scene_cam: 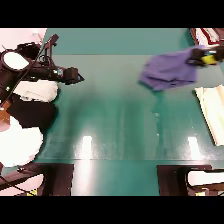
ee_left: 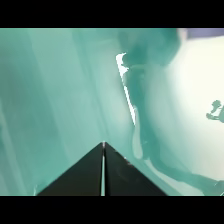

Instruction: Fold the shirts.

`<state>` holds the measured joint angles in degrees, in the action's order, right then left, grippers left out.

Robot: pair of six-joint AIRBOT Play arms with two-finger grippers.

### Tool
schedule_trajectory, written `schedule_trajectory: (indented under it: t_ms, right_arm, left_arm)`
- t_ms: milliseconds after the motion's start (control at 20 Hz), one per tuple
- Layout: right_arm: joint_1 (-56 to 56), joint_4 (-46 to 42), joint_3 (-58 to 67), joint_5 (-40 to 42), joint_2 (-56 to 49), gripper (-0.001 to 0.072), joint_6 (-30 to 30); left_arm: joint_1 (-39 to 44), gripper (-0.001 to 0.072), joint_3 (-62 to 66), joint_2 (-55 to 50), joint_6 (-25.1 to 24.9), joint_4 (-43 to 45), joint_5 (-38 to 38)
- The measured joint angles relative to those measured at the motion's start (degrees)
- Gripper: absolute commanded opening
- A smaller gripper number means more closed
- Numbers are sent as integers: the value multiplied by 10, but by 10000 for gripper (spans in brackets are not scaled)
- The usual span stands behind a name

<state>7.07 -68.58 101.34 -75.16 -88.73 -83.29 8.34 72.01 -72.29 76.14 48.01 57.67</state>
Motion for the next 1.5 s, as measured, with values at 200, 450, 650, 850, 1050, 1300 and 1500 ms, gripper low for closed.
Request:
schedule_trajectory:
  t_ms: [200,450,650,850,1050,1300,1500]
  right_arm:
    - [126,-10,-9,-24,13,18,-2]
    - [204,-1,17,-30,17,19,-2]
    - [225,18,75,-46,19,18,-4]
    - [241,20,91,-78,33,18,-23]
    - [266,-9,29,-94,83,19,-37]
    - [323,-49,-108,-112,173,132,-46]
    - [389,-85,-228,-123,241,538,-49]
  left_arm:
    - [25,23,1,0,7,-3,-17]
    - [33,23,1,0,16,-5,-26]
    - [34,24,1,0,17,-5,-30]
    - [35,23,1,0,17,-5,-31]
    - [35,23,1,0,16,-5,-32]
    - [35,24,1,0,6,-4,-33]
    - [34,24,1,0,1,-4,-33]
